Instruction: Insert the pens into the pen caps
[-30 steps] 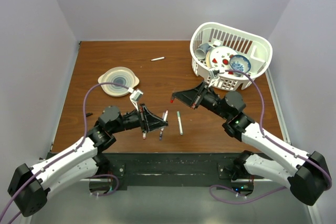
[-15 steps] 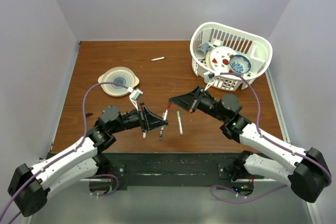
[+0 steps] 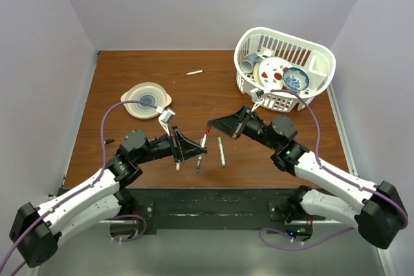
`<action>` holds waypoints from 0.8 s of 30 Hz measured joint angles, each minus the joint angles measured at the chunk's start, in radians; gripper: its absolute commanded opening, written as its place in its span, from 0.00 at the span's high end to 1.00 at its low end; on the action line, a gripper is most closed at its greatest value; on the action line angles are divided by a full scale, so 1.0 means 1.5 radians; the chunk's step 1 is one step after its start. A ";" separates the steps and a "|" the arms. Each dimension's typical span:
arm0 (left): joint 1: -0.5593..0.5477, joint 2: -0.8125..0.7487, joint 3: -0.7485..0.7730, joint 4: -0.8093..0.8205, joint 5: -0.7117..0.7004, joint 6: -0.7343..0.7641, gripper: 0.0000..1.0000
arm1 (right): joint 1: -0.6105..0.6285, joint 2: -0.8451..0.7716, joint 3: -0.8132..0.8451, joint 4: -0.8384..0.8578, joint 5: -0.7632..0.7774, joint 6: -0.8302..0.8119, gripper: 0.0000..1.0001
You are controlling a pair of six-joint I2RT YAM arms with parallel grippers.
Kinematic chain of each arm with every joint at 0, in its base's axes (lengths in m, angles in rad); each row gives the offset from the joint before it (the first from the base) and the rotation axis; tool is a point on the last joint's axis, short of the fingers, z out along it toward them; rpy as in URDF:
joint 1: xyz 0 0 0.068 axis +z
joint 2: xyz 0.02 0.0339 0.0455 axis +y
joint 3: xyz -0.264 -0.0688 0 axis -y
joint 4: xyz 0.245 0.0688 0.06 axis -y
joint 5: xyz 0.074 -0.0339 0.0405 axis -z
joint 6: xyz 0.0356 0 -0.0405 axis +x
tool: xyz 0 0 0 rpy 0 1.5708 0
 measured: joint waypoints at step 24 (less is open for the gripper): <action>-0.001 -0.001 0.000 0.000 0.001 0.000 1.00 | 0.031 0.004 0.000 0.004 0.030 -0.015 1.00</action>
